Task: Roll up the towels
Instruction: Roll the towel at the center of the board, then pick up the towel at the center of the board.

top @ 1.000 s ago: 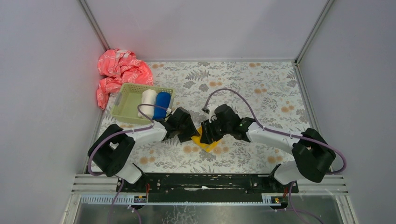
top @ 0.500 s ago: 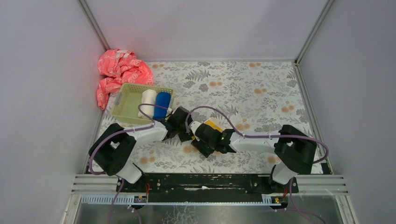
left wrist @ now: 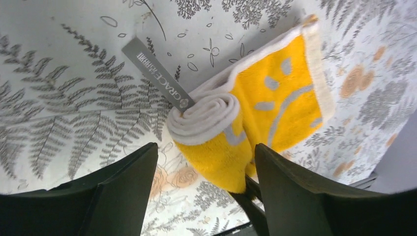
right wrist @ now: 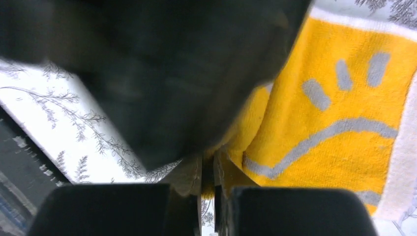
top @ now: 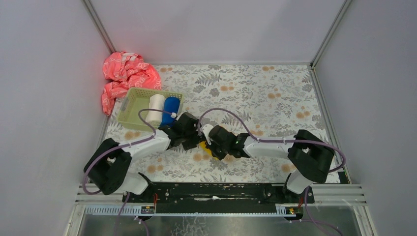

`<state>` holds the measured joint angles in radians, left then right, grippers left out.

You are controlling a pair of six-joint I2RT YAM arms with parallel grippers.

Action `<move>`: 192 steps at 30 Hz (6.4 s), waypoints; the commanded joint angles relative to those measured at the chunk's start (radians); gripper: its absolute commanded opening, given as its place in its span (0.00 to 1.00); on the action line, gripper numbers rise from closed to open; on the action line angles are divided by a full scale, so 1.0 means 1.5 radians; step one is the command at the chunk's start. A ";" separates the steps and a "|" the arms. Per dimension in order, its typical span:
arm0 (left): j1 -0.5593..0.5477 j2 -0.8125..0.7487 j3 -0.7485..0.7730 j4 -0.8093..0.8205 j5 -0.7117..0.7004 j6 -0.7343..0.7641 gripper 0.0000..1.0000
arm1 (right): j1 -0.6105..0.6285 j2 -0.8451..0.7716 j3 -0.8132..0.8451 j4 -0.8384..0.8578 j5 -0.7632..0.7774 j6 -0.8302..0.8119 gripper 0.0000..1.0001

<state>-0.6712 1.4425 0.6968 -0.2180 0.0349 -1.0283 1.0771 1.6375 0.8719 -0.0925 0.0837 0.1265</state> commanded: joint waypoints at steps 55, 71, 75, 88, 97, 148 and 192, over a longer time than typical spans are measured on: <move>-0.012 0.129 0.022 0.028 0.011 0.011 0.45 | -0.035 -0.217 -0.085 0.002 0.037 0.033 0.62; -0.011 0.124 0.017 0.024 0.009 0.010 0.45 | 0.072 -0.017 -0.034 -0.012 0.195 -0.044 0.58; -0.011 0.117 0.017 0.024 0.009 0.011 0.48 | 0.071 0.005 -0.040 -0.022 0.191 -0.037 0.52; 0.009 -0.057 -0.017 -0.028 -0.052 0.002 0.76 | -0.127 -0.010 -0.087 0.163 -0.445 0.096 0.11; 0.008 -0.067 -0.042 0.005 -0.010 -0.013 0.74 | -0.236 0.083 -0.194 0.513 -0.651 0.362 0.13; -0.011 0.041 0.004 0.007 -0.021 0.010 0.53 | 0.000 -0.020 -0.057 0.023 -0.056 0.079 0.42; -0.074 0.066 -0.106 0.271 0.055 -0.100 0.28 | -0.280 0.010 -0.263 0.438 -0.517 0.411 0.54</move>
<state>-0.7784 1.5082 0.5076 0.2169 0.1574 -1.2270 0.6540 1.7302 0.4549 0.7467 -0.7753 0.8364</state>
